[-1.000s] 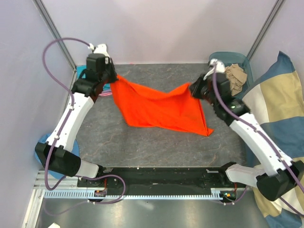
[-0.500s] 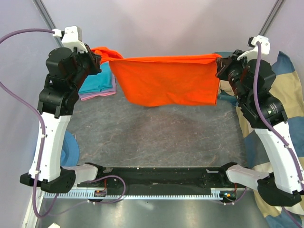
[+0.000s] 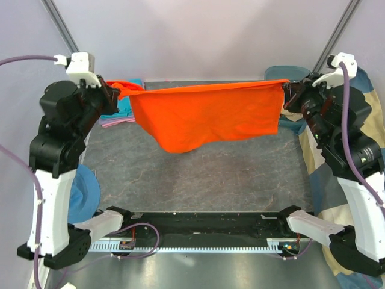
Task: Fold and stack the t-shirts
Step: Flatten out the tshirt
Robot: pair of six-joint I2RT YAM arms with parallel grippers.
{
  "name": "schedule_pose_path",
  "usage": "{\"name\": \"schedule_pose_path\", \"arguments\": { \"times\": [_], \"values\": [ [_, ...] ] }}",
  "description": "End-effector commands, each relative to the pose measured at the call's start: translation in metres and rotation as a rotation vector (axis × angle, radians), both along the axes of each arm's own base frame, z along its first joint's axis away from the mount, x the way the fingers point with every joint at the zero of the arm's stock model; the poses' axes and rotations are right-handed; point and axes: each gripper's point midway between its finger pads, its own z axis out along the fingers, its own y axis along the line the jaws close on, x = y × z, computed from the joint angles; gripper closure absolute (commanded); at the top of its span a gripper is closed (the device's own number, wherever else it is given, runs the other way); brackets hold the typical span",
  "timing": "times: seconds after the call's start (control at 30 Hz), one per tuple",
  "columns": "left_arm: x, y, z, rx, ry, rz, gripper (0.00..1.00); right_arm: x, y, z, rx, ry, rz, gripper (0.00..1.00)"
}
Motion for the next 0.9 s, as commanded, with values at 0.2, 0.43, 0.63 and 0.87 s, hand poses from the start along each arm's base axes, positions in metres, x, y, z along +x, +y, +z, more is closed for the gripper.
{"name": "schedule_pose_path", "arguments": {
  "times": [0.2,0.43,0.63,0.87],
  "values": [
    [-0.069,-0.025,-0.009,-0.094,0.045,-0.219,0.98,-0.051,0.009,0.002,0.075,0.025,0.154,1.00],
    [-0.001,-0.048,-0.034,-0.166,0.036,-0.218,0.98,0.012,0.020,-0.069,0.026,0.138,0.059,1.00],
    [0.135,-0.067,-0.098,-0.104,0.160,-0.125,0.98,0.132,0.019,-0.135,-0.031,0.211,-0.004,1.00],
    [0.224,-0.086,0.005,-0.151,-0.014,-0.134,0.98,0.212,0.005,-0.079,-0.021,0.107,0.011,1.00]
  ]
}}
